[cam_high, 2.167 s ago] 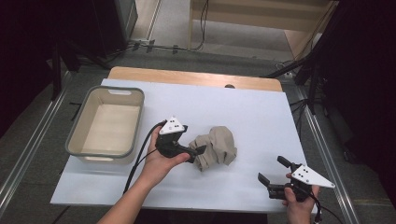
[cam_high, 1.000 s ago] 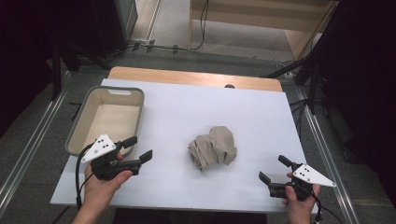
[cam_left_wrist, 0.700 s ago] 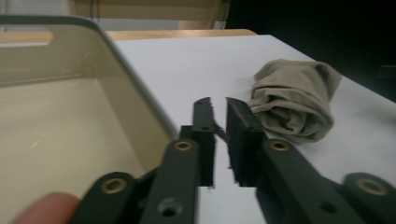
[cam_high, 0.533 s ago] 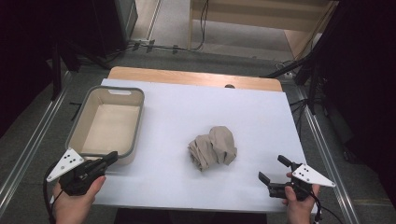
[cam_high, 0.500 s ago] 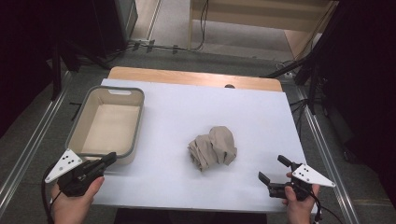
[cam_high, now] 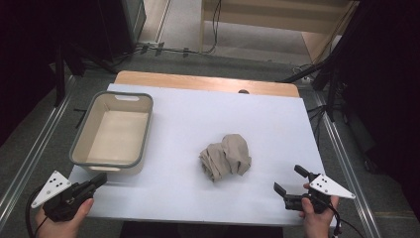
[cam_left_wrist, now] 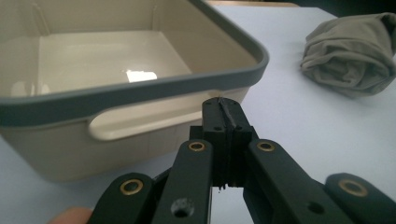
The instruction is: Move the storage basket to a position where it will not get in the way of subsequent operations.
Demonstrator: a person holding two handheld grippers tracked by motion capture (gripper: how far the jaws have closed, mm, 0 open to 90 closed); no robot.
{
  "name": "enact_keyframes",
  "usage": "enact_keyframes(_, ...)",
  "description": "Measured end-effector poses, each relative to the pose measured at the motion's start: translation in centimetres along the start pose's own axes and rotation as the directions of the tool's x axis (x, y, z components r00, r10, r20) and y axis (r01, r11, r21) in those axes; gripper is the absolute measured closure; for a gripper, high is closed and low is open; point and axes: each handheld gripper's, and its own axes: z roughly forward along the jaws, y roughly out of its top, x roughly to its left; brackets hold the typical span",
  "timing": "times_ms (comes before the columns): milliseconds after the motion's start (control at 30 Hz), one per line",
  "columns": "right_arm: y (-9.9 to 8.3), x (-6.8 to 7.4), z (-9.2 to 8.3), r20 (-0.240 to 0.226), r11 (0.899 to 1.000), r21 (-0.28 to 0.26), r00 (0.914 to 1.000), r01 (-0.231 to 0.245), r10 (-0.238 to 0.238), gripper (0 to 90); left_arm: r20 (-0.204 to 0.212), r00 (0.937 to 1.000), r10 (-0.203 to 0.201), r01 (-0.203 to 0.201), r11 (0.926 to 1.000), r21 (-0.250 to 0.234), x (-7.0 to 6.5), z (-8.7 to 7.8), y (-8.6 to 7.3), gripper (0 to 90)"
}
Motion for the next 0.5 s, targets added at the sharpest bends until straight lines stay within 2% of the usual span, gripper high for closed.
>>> enact_keyframes(67,0.0,0.0,0.0,0.0,1.0,0.002,1.0,-0.001,0.001,0.0,-0.017,0.9999,-0.001,0.002,0.9999,0.013,0.5,0.1,-0.4,90.0)
enact_keyframes(267,0.0,0.1,0.1,-0.002,1.0,0.003,1.0,0.0,0.0,0.0,-0.032,0.9995,-0.008,0.01,0.9984,0.055,1.7,1.0,-1.1,90.0)
enact_keyframes(500,0.0,0.3,0.3,-0.003,1.0,0.008,1.0,0.002,-0.002,0.0,-0.053,0.9983,-0.023,0.028,0.9941,0.104,2.3,2.3,-1.2,90.0)
